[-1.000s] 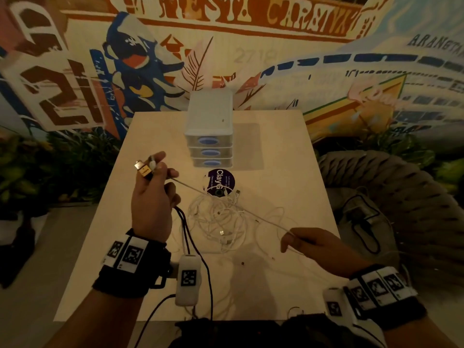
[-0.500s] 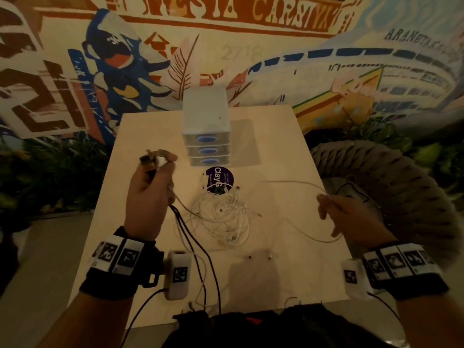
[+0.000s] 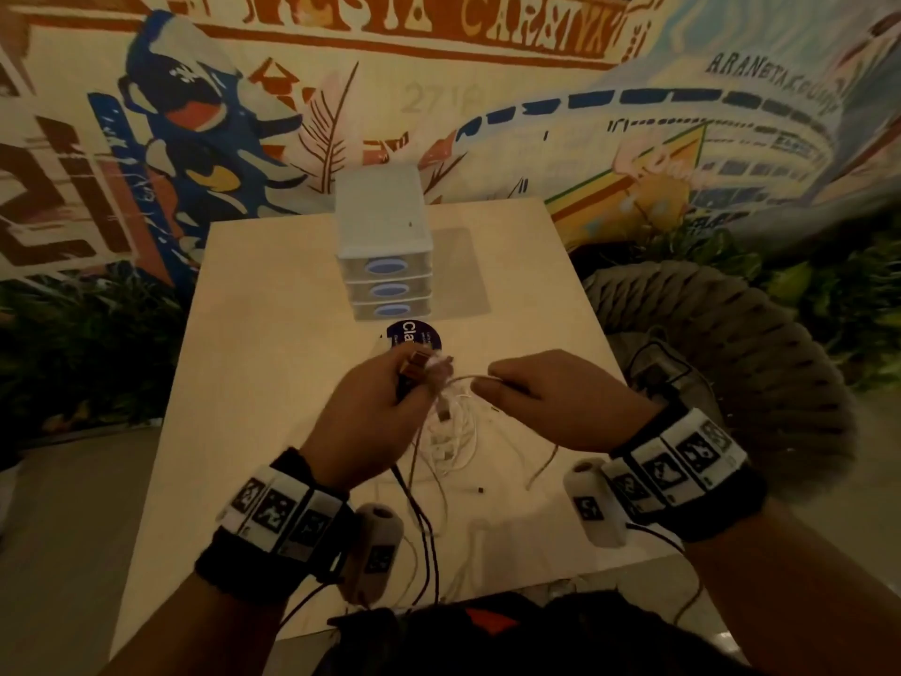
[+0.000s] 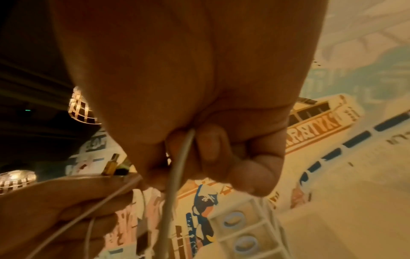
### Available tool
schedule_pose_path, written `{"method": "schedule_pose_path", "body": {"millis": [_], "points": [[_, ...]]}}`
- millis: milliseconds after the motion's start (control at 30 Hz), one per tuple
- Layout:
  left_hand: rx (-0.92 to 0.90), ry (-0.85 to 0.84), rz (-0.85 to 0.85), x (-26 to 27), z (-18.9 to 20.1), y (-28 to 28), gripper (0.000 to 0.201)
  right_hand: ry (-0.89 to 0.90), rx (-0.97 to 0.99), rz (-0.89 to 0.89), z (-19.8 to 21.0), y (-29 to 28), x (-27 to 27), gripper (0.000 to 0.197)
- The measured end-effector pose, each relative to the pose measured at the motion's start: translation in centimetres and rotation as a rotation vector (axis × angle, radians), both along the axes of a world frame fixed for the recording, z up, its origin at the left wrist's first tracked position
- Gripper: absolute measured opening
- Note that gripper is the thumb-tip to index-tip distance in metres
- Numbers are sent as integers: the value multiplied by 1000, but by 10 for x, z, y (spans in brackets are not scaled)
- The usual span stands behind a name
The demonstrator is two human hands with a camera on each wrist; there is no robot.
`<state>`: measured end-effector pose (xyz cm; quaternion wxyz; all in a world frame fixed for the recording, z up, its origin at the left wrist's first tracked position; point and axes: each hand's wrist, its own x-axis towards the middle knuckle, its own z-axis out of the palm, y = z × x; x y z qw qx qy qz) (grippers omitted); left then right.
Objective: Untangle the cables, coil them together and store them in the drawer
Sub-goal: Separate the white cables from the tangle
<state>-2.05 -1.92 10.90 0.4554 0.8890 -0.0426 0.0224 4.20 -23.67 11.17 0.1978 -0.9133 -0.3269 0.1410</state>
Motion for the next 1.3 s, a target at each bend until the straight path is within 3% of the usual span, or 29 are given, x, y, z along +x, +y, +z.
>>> {"method": "schedule_pose_path", "body": {"millis": [133,233,300,400,467,567,733,867,967,1033,1167,1300], "points": [[-73,48,101,-1,2,26,20,177,45,-74,-24,-37,-11,50],[-148,108,-40,-5,7,20,25,202,68,-128,-32,-46,-20,52],[-95,180,-136,-8,2,4,34,159,112,-118,-30,-37,-23,50],[51,123,-187,-8,-10,-16,23,72,163,-80,-22,-19,-24,50],[-20,98,-140,-7,-10,-14,16,84,212,-84,-17,-19,-24,49],[-139,51,-66,-5,-4,1,21,163,228,-112,-21,-39,-27,41],[-171,22,-5,-6,-5,18,23,312,140,-205,-59,-80,-49,44],[-219,5,94,-6,-5,26,28,569,143,-302,-110,-96,-80,45],[-124,49,29,-7,-11,29,29,691,32,-286,-139,-94,-97,43],[-47,81,-21,-8,-12,24,25,713,-94,-271,-157,-93,-102,45],[72,154,-114,-7,-18,17,27,731,-279,-165,-198,-100,-110,71],[-42,91,13,-5,-16,15,8,713,-366,-119,-207,-97,-110,52]]}}
